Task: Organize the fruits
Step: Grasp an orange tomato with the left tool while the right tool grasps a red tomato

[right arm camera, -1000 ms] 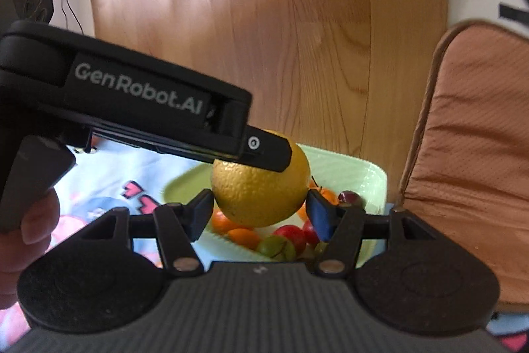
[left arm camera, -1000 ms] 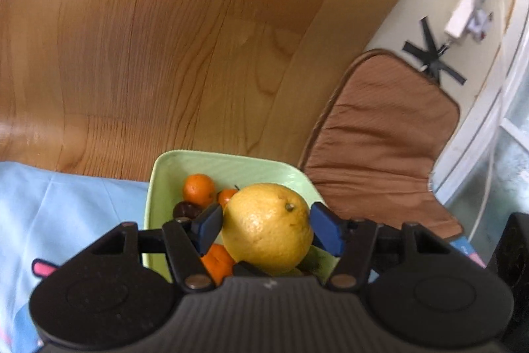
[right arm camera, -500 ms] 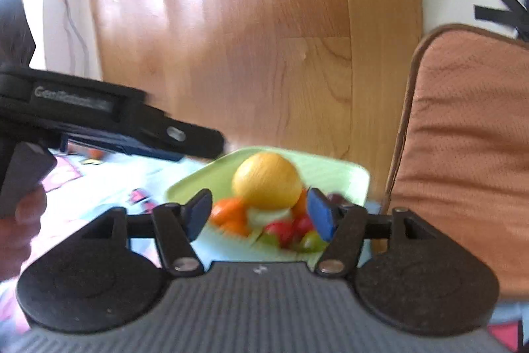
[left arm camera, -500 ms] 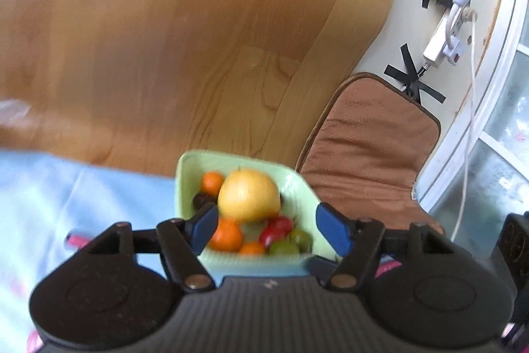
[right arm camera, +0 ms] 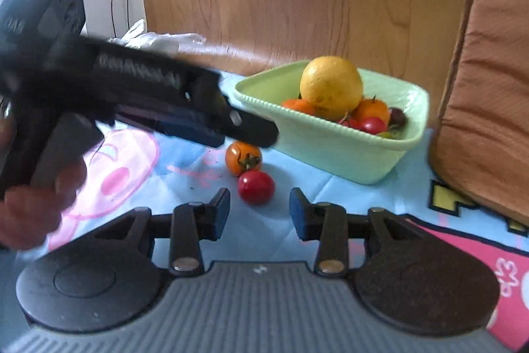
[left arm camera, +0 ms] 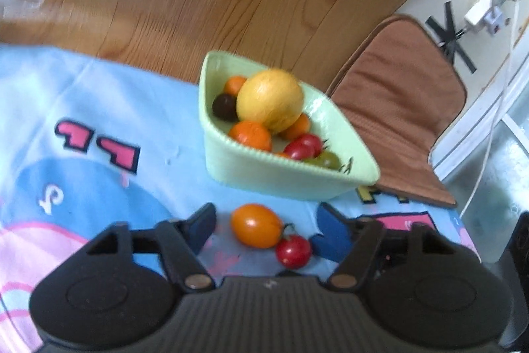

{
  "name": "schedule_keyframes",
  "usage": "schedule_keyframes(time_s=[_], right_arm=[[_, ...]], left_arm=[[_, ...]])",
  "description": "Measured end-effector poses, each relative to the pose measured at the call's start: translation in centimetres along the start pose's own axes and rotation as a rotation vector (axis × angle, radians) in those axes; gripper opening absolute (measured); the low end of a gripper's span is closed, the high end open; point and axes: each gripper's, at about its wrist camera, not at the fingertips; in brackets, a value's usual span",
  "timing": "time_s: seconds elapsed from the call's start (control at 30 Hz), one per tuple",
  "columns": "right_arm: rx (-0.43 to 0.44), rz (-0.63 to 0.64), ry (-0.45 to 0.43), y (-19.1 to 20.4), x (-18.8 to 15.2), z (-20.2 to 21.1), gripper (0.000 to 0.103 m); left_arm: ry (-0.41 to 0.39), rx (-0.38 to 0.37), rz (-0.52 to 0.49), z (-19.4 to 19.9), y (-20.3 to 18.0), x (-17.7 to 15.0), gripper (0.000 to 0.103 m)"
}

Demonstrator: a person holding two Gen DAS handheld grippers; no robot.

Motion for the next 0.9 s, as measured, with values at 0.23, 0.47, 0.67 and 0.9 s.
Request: schedule_keyframes(time_s=[0.23, 0.47, 0.67, 0.9], right_arm=[[-0.001, 0.01, -0.017, 0.4, -0.9, 1.5, 0.028], [-0.015, 0.038, -0.022, 2.7, -4.5, 5.7, 0.028], [-0.024, 0.059, -0.038, 4.9, -7.3, 9.5, 0.028], [-0.088, -0.015, -0.06, 4.4, -9.0, 11.5, 0.028]], left_arm=[[0.004, -0.018, 0.041, 1.4, 0.1, -1.5, 0.037], [0.013, -0.046, 0.021, 4.2, -2.1, -5.7, 0.036], [0.0, -0.062, 0.027, 7.3, -3.1, -9.1, 0.035], [-0.034, -0.025, -0.048, 9.6, -4.5, -11.2, 0.057]])
Point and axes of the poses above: each gripper's, at about its wrist camera, not at the fingertips, and z roughly against the way its jaws point, y to its left, x to its top, and after that the axes turned 3 degrees about -x, right-handed
